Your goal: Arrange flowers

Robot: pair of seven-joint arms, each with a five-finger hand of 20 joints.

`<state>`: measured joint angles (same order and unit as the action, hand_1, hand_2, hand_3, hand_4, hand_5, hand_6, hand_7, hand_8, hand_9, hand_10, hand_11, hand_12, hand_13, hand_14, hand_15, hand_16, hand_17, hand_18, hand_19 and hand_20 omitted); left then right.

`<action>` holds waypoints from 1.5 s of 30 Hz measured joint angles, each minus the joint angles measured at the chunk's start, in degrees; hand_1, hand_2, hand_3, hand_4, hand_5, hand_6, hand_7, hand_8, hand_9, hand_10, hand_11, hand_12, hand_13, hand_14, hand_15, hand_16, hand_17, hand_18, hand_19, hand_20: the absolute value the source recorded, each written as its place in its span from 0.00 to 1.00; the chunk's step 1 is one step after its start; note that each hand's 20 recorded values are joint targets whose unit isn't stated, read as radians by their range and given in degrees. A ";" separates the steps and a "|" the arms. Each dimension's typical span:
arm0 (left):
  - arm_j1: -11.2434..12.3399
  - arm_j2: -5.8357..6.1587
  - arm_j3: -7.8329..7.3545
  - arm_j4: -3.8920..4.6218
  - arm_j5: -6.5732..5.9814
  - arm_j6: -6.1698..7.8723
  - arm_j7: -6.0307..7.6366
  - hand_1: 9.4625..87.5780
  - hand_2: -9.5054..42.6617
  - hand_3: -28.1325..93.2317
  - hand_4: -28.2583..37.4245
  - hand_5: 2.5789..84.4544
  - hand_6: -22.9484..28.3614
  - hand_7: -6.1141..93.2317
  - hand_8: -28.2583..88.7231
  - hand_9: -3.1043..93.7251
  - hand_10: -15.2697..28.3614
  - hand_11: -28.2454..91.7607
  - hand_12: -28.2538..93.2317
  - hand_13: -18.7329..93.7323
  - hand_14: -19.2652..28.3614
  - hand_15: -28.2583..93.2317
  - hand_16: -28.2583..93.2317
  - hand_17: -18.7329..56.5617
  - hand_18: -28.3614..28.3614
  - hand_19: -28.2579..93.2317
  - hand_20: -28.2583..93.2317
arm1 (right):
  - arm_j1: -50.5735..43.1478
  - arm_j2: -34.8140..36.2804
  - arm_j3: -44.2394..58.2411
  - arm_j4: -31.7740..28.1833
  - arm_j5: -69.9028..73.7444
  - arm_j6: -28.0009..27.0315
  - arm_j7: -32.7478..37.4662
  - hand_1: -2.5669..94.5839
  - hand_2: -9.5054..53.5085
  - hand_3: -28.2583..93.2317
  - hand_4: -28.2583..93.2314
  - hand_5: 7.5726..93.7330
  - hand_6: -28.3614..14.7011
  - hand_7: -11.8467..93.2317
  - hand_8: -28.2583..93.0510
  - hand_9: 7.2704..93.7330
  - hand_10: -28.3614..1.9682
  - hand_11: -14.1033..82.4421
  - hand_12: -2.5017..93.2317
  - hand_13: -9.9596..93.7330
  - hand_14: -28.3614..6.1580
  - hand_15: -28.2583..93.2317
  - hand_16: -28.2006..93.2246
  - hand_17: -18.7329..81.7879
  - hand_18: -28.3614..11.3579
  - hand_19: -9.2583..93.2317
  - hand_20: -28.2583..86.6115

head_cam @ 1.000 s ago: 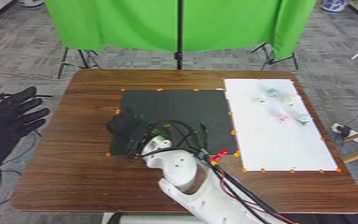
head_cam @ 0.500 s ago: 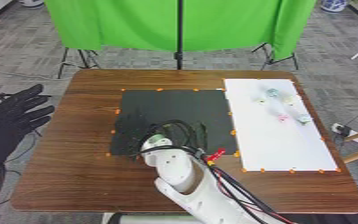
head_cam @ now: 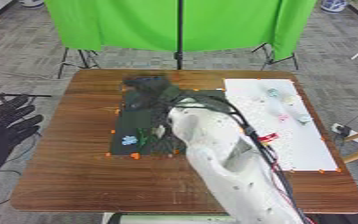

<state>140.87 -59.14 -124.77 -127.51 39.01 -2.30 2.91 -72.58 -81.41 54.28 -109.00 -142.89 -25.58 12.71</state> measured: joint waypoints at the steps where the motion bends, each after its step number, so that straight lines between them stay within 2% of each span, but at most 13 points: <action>1: 0.38 -0.53 -0.15 -0.13 0.06 0.01 0.09 0.19 0.07 0.80 0.00 0.32 0.46 0.29 0.15 0.27 0.58 0.41 0.36 0.35 0.70 0.48 0.24 0.11 0.91 0.60 0.28 | -0.02 0.93 2.30 -0.87 1.88 -0.31 0.08 0.25 0.07 0.94 0.00 0.33 0.49 0.28 0.13 0.33 0.44 0.47 0.26 0.42 0.46 0.72 0.33 0.31 0.20 0.80 0.66; 4: 1.54 -1.99 -0.83 -0.68 0.21 0.17 0.64 0.19 0.07 0.81 0.00 0.32 0.46 0.29 0.15 0.27 0.58 0.41 0.36 0.35 0.70 0.48 0.24 0.11 0.91 0.60 0.28 | 0.24 5.96 6.81 -0.71 6.90 2.66 3.44 0.27 0.04 0.95 0.00 0.37 0.50 0.31 0.11 0.36 0.45 0.51 0.26 0.44 0.48 0.74 0.33 0.34 0.20 0.82 0.66; 6: 2.50 -2.72 -1.20 -1.12 0.22 0.45 1.30 0.19 0.07 0.81 0.00 0.32 0.46 0.29 0.15 0.27 0.58 0.41 0.36 0.35 0.70 0.48 0.24 0.11 0.91 0.60 0.28 | 0.35 10.94 7.25 1.37 7.57 9.62 8.88 0.31 0.00 0.96 0.00 0.44 0.55 0.38 0.07 0.42 0.50 0.58 0.25 0.50 0.53 0.76 0.34 0.37 0.22 0.85 0.65; 9: 3.74 -3.26 -1.28 -1.49 0.22 0.92 2.14 0.19 0.07 0.81 0.00 0.32 0.46 0.29 0.15 0.27 0.58 0.41 0.36 0.35 0.70 0.48 0.24 0.11 0.91 0.60 0.28 | -0.71 18.35 8.27 7.18 3.39 22.68 15.72 0.33 0.00 0.96 0.00 0.50 0.60 0.42 0.06 0.50 0.56 0.60 0.25 0.55 0.58 0.76 0.34 0.40 0.23 0.86 0.64; 12: 4.47 -3.43 -1.33 -1.57 0.20 1.22 2.63 0.19 0.07 0.81 0.00 0.32 0.46 0.29 0.15 0.27 0.58 0.41 0.36 0.35 0.70 0.48 0.24 0.11 0.91 0.60 0.28 | -4.63 24.28 13.13 12.33 -6.21 28.58 15.85 0.33 0.00 0.96 0.00 0.51 0.61 0.42 0.06 0.51 0.56 0.60 0.25 0.56 0.59 0.75 0.35 0.40 0.24 0.86 0.64; 15: 4.56 -3.44 -1.33 -1.57 0.19 1.29 2.82 0.19 0.07 0.80 0.00 0.32 0.46 0.29 0.15 0.27 0.58 0.41 0.36 0.35 0.70 0.48 0.24 0.11 0.91 0.60 0.28 | -10.31 30.07 18.65 13.05 -10.70 27.18 14.42 0.31 0.00 0.95 0.00 0.50 0.60 0.42 0.06 0.49 0.57 0.60 0.25 0.56 0.61 0.74 0.35 0.40 0.24 0.86 0.64; 21: 4.41 -3.44 -1.29 -1.54 0.19 1.42 2.74 0.19 0.08 0.80 0.00 0.32 0.46 0.29 0.15 0.27 0.58 0.41 0.36 0.35 0.69 0.47 0.24 0.11 0.91 0.60 0.28 | -17.51 36.32 23.24 10.93 -8.06 16.89 12.81 0.30 0.00 0.95 0.00 0.50 0.60 0.42 0.06 0.49 0.57 0.60 0.26 0.56 0.61 0.74 0.36 0.40 0.25 0.85 0.64; 32: 4.38 -3.38 -1.29 -1.53 0.15 1.49 2.74 0.19 0.08 0.80 0.00 0.33 0.46 0.29 0.15 0.27 0.58 0.41 0.36 0.35 0.70 0.48 0.24 0.11 0.91 0.60 0.28 | -18.93 34.27 22.44 11.50 -7.97 18.64 12.93 0.31 0.00 0.95 0.00 0.48 0.60 0.42 0.06 0.50 0.58 0.61 0.26 0.58 0.63 0.75 0.36 0.40 0.25 0.85 0.64; 36: 4.39 -3.36 -1.31 -1.53 0.13 1.51 2.74 0.19 0.08 0.80 0.00 0.33 0.47 0.29 0.15 0.27 0.58 0.41 0.36 0.35 0.70 0.48 0.24 0.11 0.91 0.60 0.28 | -18.55 34.13 21.77 12.19 -7.99 18.63 12.86 0.33 0.00 0.95 0.00 0.52 0.63 0.43 0.06 0.59 0.64 0.61 0.26 0.66 0.67 0.73 0.37 0.42 0.26 0.86 0.64; 39: 4.36 -3.36 -1.31 -1.53 0.13 1.52 2.69 0.19 0.07 0.80 0.00 0.33 0.47 0.29 0.15 0.27 0.58 0.41 0.36 0.35 0.70 0.48 0.24 0.11 0.91 0.60 0.28 | -17.43 34.08 20.19 13.85 -8.00 19.36 12.86 0.39 0.00 0.91 0.00 0.58 0.66 0.48 0.07 0.70 0.76 0.52 0.36 0.72 0.70 0.71 0.40 0.44 0.25 0.86 0.65; 40: 4.34 -3.36 -1.31 -1.53 0.13 1.52 2.68 0.19 0.08 0.80 0.00 0.33 0.47 0.29 0.15 0.27 0.58 0.41 0.36 0.35 0.70 0.48 0.24 0.11 0.91 0.60 0.28 | -16.97 34.08 19.47 14.60 -8.01 20.13 12.86 0.43 0.01 0.90 0.00 0.60 0.66 0.54 0.10 0.76 0.79 0.45 0.43 0.75 0.71 0.71 0.43 0.45 0.26 0.87 0.65; 42: 4.33 -3.36 -1.31 -1.53 0.13 1.53 2.67 0.19 0.08 0.80 0.00 0.33 0.46 0.29 0.15 0.27 0.58 0.41 0.36 0.35 0.70 0.48 0.24 0.11 0.91 0.60 0.28 | -16.09 34.05 17.97 16.13 -8.24 22.70 12.85 0.49 0.04 0.90 0.00 0.68 0.68 0.58 0.13 0.86 0.84 0.40 0.49 0.81 0.72 0.71 0.46 0.48 0.25 0.88 0.65; 45: 4.33 -3.36 -1.34 -1.53 0.13 1.53 2.68 0.19 0.08 0.80 0.00 0.33 0.46 0.29 0.15 0.27 0.58 0.41 0.36 0.35 0.70 0.48 0.24 0.11 0.91 0.60 0.28 | -15.44 33.99 16.82 17.38 -8.77 27.88 12.53 0.50 0.01 0.93 0.00 0.74 0.67 0.58 0.11 0.92 0.86 0.38 0.52 0.84 0.73 0.71 0.48 0.49 0.24 0.89 0.66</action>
<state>145.19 -62.51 -126.10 -129.04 39.14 -0.77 5.59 -88.01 -47.42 71.10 -91.62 -151.66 2.30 25.24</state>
